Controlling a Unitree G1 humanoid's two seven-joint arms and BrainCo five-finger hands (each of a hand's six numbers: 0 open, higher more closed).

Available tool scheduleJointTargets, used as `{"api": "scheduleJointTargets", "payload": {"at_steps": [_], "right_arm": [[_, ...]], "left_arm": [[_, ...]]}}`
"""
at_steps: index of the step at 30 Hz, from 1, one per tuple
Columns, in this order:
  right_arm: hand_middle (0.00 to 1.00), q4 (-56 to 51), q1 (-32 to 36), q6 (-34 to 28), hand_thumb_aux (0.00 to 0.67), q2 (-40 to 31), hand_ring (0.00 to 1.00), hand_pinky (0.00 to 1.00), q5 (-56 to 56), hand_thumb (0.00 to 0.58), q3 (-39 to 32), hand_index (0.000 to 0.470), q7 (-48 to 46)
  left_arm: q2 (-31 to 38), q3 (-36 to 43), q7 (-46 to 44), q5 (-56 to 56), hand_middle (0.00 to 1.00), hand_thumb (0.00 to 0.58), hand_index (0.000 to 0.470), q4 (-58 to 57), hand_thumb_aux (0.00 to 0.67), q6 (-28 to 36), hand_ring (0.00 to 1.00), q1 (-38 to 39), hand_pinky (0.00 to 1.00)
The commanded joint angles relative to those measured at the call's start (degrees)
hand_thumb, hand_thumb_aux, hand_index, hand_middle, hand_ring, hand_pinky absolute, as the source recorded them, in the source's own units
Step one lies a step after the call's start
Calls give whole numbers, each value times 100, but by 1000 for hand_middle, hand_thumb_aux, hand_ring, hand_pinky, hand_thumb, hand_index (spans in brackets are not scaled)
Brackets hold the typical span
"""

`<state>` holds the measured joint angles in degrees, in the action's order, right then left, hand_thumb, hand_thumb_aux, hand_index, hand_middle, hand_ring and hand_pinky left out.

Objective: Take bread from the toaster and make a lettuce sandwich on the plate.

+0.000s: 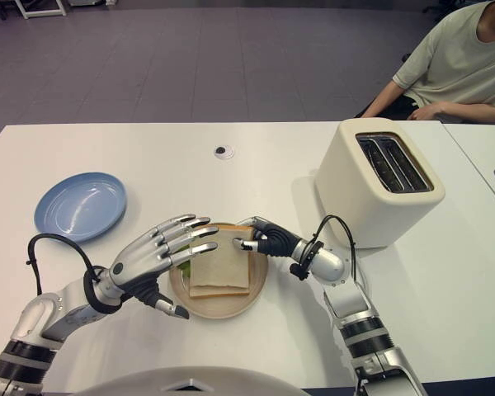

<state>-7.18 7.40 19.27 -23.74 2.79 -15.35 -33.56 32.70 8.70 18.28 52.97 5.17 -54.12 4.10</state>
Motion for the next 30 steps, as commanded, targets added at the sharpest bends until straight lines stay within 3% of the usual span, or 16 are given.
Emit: {"api": "scheduleJointTargets", "payload": {"at_steps": [1,4,5,6,7,8,9,11,12,15,16,17,20,28,29,30], "right_arm": [[1000,-525,135,256,670,37,1000,1000,448,580,-160,470,135],[1000,-594,155,425,670,18,1000,1000,713,580,-231,470,277],[1000,-566,147,465,670,13,1000,1000,778,580,-248,470,311],[1000,-547,142,494,670,14,1000,1000,828,580,-261,470,339],[1000,-523,133,516,670,11,1000,1000,878,580,-271,470,370],[1000,-505,126,529,670,8,1000,1000,910,580,-278,470,386],[1000,-492,125,543,670,-3,1000,1000,960,580,-281,470,421],[1000,-486,127,564,670,-17,1000,1000,1020,580,-277,470,470],[1000,-485,131,571,670,-17,1000,1000,1042,580,-277,470,493],[1000,-505,182,612,670,-3,1000,1000,1140,580,-285,470,604],[600,-527,221,648,352,-1,600,600,1233,449,-249,247,744],[0,-528,260,684,0,-3,0,0,1321,0,-185,0,912],[0,-151,401,771,0,-132,0,0,1524,0,251,0,1464],[0,1828,187,330,0,-463,0,0,1706,0,1714,0,2274],[0,1924,86,274,0,-471,0,0,1691,0,1753,0,2252],[0,1979,-12,249,0,-476,0,0,1702,0,1766,0,2237]], "left_arm": [[90,249,-175,135,0,124,53,-145,76,-17,0,-86,0],[201,628,-576,279,0,128,55,-670,79,91,0,-217,0],[230,795,-804,271,0,164,72,-984,102,157,0,-282,0],[265,971,-1015,313,0,104,44,-1285,63,215,0,-343,0],[263,1123,-1206,258,0,187,83,-1571,118,264,0,-392,0],[273,1287,-1452,200,0,172,76,-1810,108,329,0,-417,0],[288,1416,-1649,106,0,248,114,-2006,163,383,0,-438,0],[346,1616,-1987,-121,0,294,140,-2242,200,460,0,-464,0],[374,1708,-2127,-268,0,403,210,-2331,300,471,0,-484,0],[439,1918,-2454,-720,0,462,258,-2418,368,471,0,-478,0],[461,1980,-2585,-885,0,464,260,-2386,370,487,0,-447,0],[488,2034,-2702,-1009,0,470,265,-2368,378,509,0,-433,0],[591,2113,-2883,-1153,0,519,317,-2406,452,580,0,-408,0],[766,2073,-3065,-1598,0,542,350,-2120,499,677,0,-285,0],[758,1977,-2931,-1613,0,539,345,-1995,491,650,0,-294,0],[729,1841,-2731,-1624,0,472,267,-1863,381,613,0,-318,0]]}}
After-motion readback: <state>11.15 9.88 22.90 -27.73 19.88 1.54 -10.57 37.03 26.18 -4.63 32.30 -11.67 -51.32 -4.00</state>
